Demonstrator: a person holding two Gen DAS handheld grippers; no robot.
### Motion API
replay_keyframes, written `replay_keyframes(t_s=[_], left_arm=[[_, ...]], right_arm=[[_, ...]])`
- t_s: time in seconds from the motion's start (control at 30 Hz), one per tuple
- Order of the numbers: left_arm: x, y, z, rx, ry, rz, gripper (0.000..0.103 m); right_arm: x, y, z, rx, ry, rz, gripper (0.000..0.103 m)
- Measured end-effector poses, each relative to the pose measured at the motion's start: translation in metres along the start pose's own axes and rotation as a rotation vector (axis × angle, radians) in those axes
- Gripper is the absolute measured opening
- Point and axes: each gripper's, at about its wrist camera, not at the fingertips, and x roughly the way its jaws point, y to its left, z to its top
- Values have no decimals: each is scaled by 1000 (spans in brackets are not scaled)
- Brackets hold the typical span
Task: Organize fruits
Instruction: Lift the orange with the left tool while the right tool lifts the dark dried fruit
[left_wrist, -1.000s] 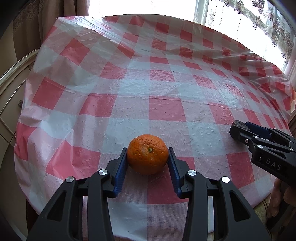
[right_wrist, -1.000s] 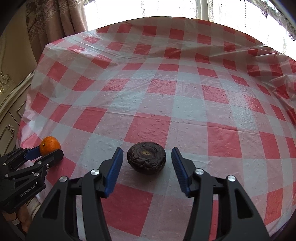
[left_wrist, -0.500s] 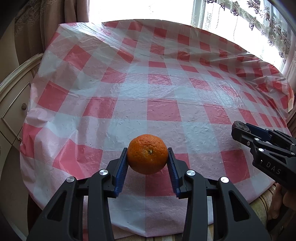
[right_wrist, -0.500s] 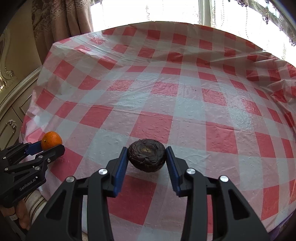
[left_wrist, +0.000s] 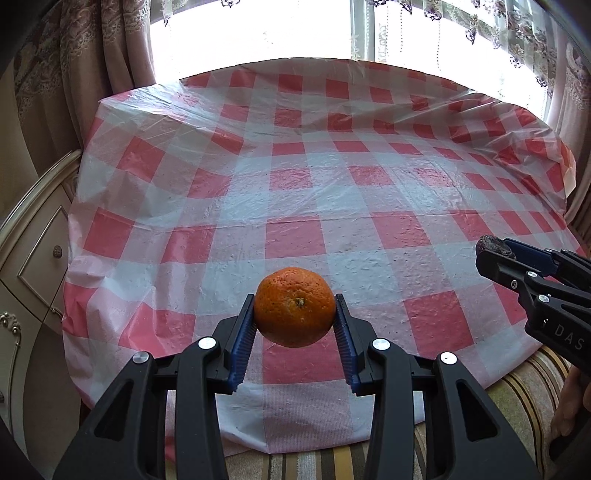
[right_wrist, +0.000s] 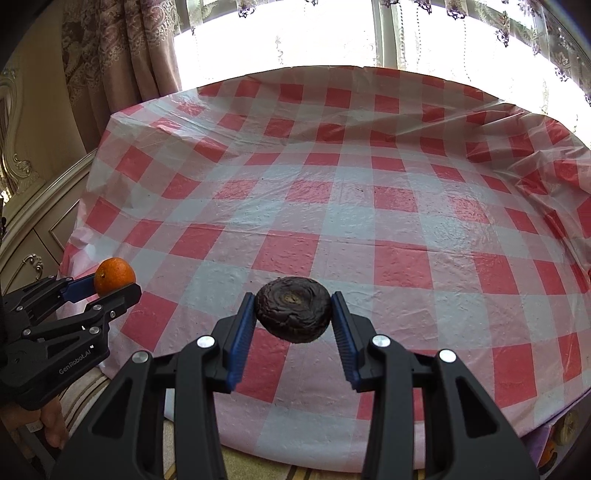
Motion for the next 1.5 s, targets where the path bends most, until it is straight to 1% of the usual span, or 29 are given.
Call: replay_keyframes(t_s=[0.33, 0.57, 0.83, 1.0, 1.2, 1.33, 1.5], left_arm=[[-17, -35, 3, 79, -20, -22, 38], [-26, -60, 4, 127, -29, -43, 38], [-37, -93, 6, 181, -34, -95, 38], [-43, -116, 5, 232, -40, -121, 38], [-50, -144, 4, 289, -44, -159, 38], [-56, -165, 5, 335, -53, -182, 38], [-62, -191, 2, 390, -58, -213, 38]], right_arm=[[-30, -23, -14, 48, -24, -2, 42], [-51, -41, -23, 73, -45, -23, 42], [-77, -64, -33, 105, -61, -61, 42], [-93, -77, -39, 117, -72, -82, 42], [-114, -100, -50, 144, -81, -114, 42], [-129, -122, -61, 174, -85, -158, 42], [-145, -152, -82, 224, -79, -215, 42]])
